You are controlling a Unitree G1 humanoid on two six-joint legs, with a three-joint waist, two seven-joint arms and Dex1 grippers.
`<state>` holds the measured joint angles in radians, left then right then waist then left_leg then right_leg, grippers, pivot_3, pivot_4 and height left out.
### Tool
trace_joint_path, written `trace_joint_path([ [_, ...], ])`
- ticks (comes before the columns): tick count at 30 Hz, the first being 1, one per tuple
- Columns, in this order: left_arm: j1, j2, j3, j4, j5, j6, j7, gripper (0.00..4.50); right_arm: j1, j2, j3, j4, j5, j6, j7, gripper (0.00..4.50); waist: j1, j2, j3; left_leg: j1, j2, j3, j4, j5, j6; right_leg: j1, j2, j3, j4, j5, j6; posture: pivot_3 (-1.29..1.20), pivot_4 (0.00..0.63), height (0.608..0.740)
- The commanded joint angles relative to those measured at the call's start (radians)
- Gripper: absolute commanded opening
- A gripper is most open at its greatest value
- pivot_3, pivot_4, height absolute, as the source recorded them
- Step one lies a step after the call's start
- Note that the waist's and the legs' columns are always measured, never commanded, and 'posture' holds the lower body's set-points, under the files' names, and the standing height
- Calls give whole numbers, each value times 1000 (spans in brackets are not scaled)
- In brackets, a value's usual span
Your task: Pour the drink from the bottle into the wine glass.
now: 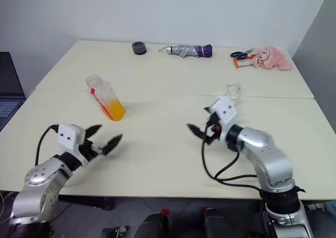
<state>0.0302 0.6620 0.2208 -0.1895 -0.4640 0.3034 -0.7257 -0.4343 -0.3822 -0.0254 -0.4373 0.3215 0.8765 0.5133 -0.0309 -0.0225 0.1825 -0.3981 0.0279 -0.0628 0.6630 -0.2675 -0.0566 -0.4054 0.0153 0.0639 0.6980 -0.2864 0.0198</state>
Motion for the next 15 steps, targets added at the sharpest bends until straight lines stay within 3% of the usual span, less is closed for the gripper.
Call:
trace_joint_path([
  [1, -53, 48, -49, -104, -77, 72, -118, 4487, -144, -35, -93, 69, 18, 189, -82, 4500, -1, 2, 1, 0, 0, 1, 0, 0, 0, 0, 0, 0, 0, 0, 0, 0, 150, 740],
  [5, -168, 94, -101, -92, -109, 116, -240, 4487, -362, -80, -144, 349, 28, 322, -97, 4500, -3, 2, 1, 2, -3, 5, 0, 1, 1, 0, 4, 3, 0, 1, 0, 0, 150, 740],
  [10, -272, 129, -176, -19, -47, 63, -363, 4487, -553, -167, -46, 756, -54, 236, -42, 4500, -9, 2, 1, 2, -2, 8, -2, 1, 2, -1, 6, 5, -1, 1, -1, 0, 150, 740],
  [15, -355, 91, -227, 44, -3, 20, -394, 4487, -719, -179, 73, 1152, -137, 129, 73, 4500, -20, 2, 2, -2, -2, 11, -3, -1, 4, -6, 4, 7, -2, 0, -2, 0, 150, 740],
])
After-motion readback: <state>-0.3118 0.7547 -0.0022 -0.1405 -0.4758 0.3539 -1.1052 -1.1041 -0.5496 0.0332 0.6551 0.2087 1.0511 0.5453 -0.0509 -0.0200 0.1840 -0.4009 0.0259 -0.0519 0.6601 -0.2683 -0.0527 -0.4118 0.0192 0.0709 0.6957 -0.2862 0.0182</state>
